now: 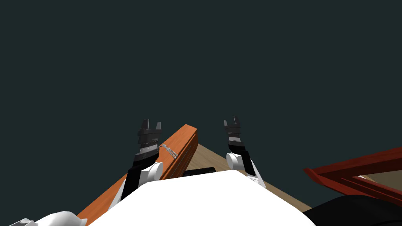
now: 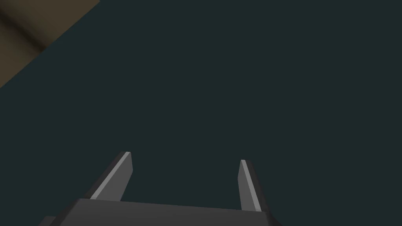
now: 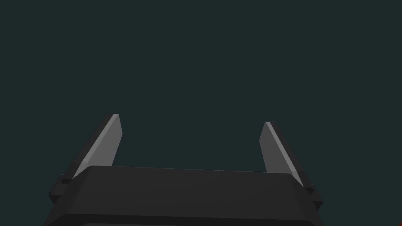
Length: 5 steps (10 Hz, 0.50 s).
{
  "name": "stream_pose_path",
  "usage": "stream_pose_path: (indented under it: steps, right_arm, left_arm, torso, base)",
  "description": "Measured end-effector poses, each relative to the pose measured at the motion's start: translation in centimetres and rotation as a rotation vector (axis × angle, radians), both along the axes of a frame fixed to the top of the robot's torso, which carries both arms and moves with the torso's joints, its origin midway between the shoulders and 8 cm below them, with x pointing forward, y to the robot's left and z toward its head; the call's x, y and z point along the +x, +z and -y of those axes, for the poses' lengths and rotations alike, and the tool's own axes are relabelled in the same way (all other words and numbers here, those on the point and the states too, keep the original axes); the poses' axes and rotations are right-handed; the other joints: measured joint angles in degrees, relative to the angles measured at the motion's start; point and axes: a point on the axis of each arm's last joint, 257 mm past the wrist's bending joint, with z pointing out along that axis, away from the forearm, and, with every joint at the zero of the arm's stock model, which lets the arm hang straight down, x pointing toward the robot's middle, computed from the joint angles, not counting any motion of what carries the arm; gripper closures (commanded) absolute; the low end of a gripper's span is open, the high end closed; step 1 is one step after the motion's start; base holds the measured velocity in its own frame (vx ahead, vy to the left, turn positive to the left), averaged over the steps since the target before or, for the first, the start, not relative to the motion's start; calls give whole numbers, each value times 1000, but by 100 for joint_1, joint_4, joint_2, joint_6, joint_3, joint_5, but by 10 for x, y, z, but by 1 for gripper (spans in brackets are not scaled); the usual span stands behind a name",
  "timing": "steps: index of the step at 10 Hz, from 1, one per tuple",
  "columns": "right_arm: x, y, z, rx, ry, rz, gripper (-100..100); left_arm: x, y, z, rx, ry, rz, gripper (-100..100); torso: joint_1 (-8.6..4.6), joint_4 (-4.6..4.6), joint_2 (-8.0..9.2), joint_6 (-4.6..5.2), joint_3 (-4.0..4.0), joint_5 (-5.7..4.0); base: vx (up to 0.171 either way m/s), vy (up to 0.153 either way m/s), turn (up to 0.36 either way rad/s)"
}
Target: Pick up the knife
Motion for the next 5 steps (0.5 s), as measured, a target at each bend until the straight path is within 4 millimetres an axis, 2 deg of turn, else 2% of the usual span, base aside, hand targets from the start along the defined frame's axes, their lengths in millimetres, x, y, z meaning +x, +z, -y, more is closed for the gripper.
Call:
stream_pose_path:
  steps: [2, 5]
  right_arm:
    - [0, 0, 0, 0, 0, 0, 0]
    - [0, 0, 0, 0, 0, 0, 0]
  left_arm:
    - [3, -8, 1, -5, -27, -22, -100]
    - [14, -31, 1, -25, -78, -81, -100]
  torso:
    - [0, 3, 17, 1, 9, 0]
    - [6, 4, 19, 1, 11, 1]
  base:
    - [-53, -2, -59]
    - [-52, 8, -82]
